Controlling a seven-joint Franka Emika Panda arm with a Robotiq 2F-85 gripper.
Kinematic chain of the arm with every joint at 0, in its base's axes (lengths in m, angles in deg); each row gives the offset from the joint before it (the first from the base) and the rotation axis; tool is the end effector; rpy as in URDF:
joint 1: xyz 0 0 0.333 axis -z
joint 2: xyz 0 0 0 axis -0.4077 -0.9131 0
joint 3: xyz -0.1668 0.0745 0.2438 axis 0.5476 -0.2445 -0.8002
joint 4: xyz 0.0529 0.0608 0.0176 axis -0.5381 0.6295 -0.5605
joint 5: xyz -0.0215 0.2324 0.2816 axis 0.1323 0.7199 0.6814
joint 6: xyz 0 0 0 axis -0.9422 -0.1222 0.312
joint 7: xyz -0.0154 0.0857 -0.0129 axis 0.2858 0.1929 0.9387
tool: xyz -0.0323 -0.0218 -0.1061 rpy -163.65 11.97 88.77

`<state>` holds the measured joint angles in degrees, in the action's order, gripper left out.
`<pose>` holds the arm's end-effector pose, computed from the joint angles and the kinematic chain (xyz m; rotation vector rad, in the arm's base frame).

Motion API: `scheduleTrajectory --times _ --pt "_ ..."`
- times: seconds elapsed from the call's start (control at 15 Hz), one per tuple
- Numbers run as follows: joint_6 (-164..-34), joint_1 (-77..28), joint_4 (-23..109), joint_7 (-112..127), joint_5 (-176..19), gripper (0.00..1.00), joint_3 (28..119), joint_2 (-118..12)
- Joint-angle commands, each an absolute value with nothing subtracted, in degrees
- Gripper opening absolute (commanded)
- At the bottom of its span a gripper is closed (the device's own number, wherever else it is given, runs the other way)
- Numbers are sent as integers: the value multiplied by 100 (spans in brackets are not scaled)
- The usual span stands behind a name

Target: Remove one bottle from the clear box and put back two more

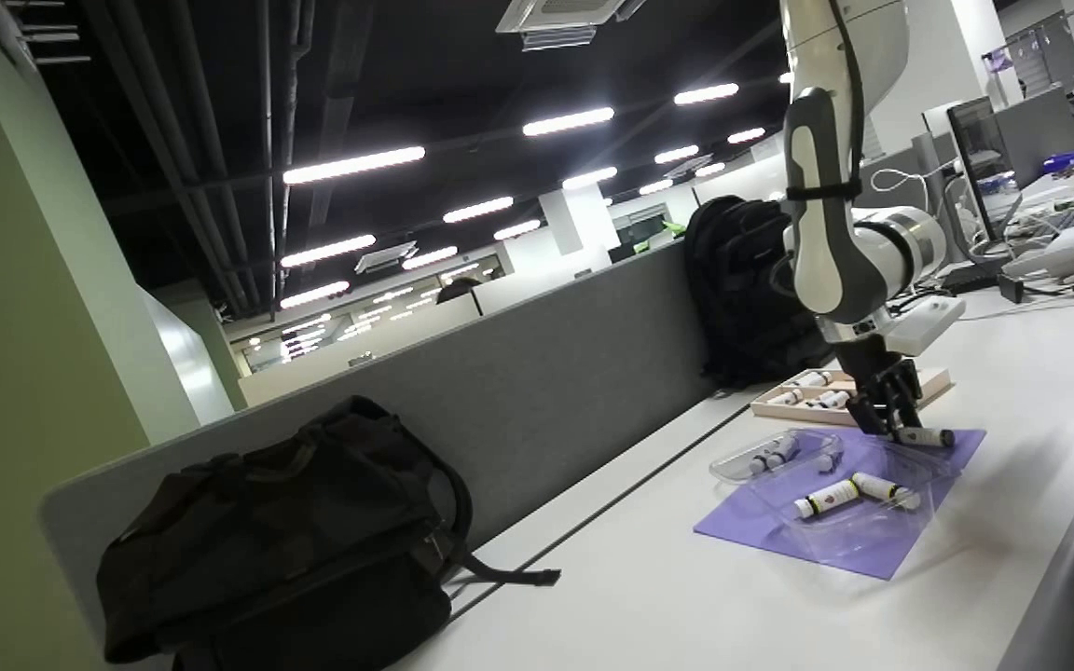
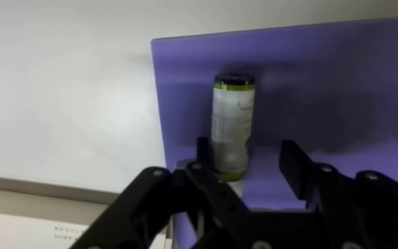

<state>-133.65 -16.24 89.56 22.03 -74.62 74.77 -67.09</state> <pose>0.4456 -0.1120 0.1073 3.0953 -0.0807 -0.0218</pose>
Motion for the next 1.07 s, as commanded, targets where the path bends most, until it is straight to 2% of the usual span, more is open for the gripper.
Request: scheduleTrajectory --times 0.0,0.13,0.2,1.0 --pt "-13309 -1548 9120 2129 -7539 88 7289 -6282" --pt "-13319 -1573 9076 2130 -7560 99 7272 -6195" --pt "-13370 -1595 9048 2057 -7527 100 7282 -6181" --pt "-13382 -1594 8962 2026 -7545 100 7322 -6209"
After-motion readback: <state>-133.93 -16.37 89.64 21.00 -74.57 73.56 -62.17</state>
